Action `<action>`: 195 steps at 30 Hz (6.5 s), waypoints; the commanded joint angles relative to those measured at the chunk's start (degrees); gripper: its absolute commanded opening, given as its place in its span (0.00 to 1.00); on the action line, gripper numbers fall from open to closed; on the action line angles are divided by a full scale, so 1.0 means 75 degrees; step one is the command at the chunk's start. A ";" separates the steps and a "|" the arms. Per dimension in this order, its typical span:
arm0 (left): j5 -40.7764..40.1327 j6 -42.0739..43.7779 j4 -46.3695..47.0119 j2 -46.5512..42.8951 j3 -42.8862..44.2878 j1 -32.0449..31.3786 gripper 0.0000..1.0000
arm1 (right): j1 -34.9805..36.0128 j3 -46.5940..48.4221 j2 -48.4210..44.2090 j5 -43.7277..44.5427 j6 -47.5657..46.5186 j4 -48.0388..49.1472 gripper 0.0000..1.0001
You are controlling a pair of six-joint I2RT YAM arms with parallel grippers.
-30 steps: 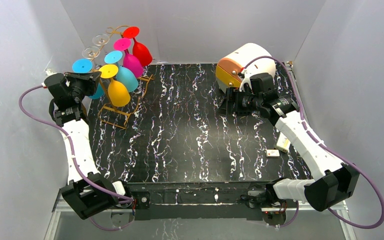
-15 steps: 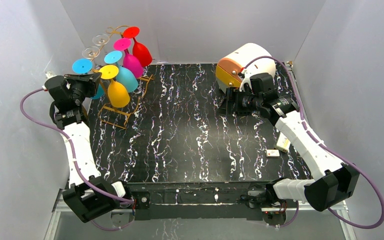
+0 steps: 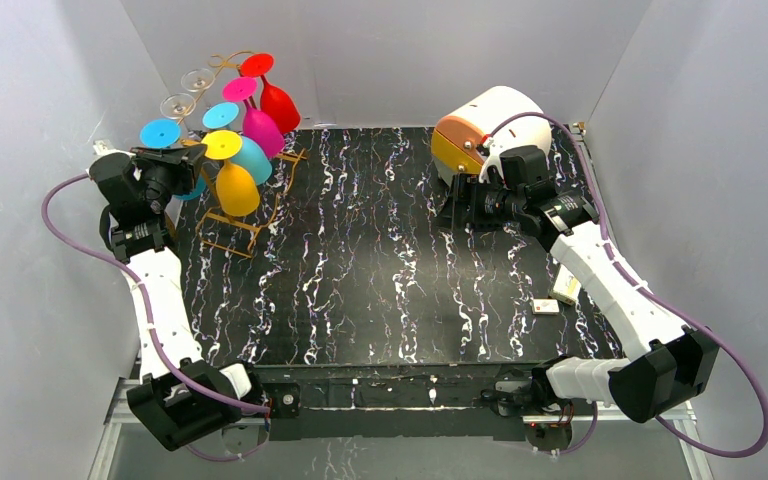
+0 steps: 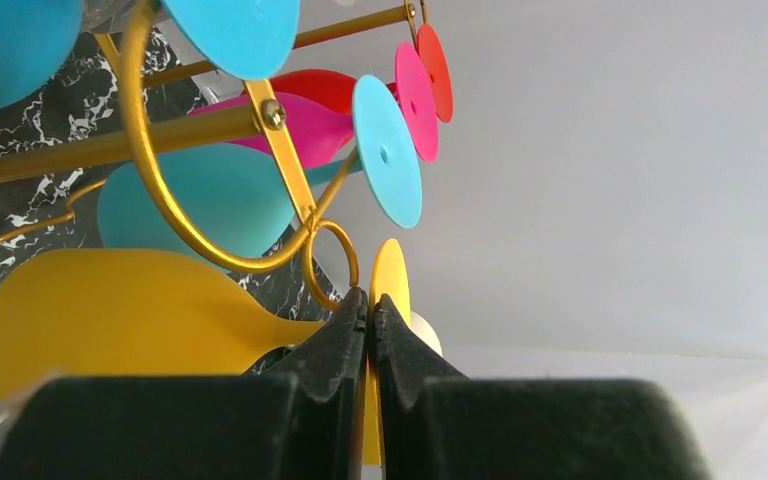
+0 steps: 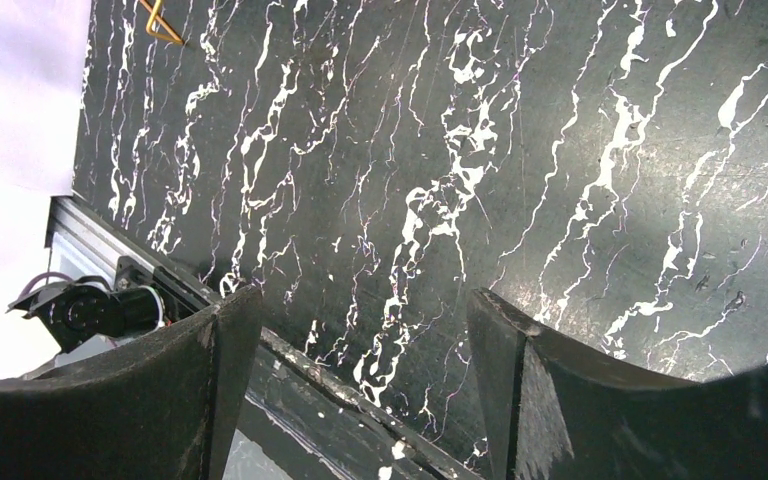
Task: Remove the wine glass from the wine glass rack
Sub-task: Pick up the wine glass from the wine rack, then place the wine glass at the center of the board.
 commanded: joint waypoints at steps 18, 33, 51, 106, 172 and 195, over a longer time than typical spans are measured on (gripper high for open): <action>0.0223 0.2665 -0.0600 -0.1039 0.0176 -0.2012 0.00 | -0.0009 -0.0482 -0.0567 -0.0728 0.0521 0.1575 0.87; 0.0626 0.3952 -0.0040 -0.1003 -0.1000 -0.5956 0.00 | -0.0020 -0.2706 -0.1274 -0.2976 0.3301 0.5910 0.96; 0.0107 0.1750 0.3123 -0.1537 -0.3241 -0.7237 0.00 | 0.0671 -0.4108 -0.0898 -0.3808 0.5419 0.8404 0.73; 0.1409 0.2877 0.2171 -0.2329 -0.3536 -0.7414 0.00 | 0.1901 -0.3718 -0.0700 -0.3280 0.4945 0.8188 0.01; 0.2411 0.5826 0.2493 -0.2606 -0.4291 -0.7848 0.00 | 0.1820 -0.2091 -0.2254 0.0517 0.1947 0.3847 0.77; 0.3786 1.0380 0.1466 -0.2578 -0.4165 -0.7848 0.00 | -0.0668 -0.0217 -0.0019 -0.3481 0.1272 0.2832 0.91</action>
